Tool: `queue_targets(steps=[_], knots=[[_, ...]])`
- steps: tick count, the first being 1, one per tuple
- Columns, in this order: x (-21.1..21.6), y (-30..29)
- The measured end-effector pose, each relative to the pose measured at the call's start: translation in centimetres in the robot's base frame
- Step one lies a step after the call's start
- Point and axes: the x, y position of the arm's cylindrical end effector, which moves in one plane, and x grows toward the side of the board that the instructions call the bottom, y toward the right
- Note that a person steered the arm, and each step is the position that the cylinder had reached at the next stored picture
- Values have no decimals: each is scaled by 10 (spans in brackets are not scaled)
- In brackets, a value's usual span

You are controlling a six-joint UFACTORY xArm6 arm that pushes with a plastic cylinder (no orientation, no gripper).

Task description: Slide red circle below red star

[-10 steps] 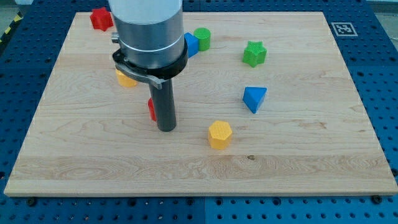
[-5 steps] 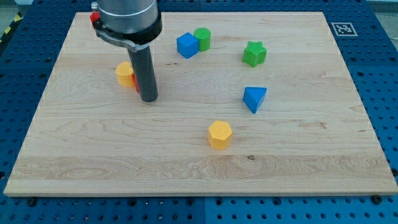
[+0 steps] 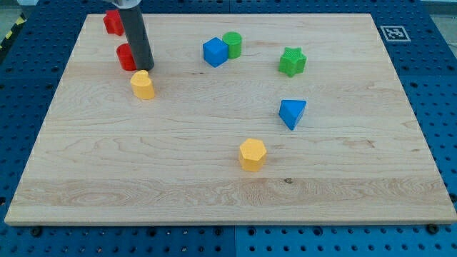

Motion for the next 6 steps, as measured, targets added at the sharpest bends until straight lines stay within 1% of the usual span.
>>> queue_targets(steps=[2,3,5,6], knots=[[9,-37],[9,-47],[1,-52],[-1,-42]])
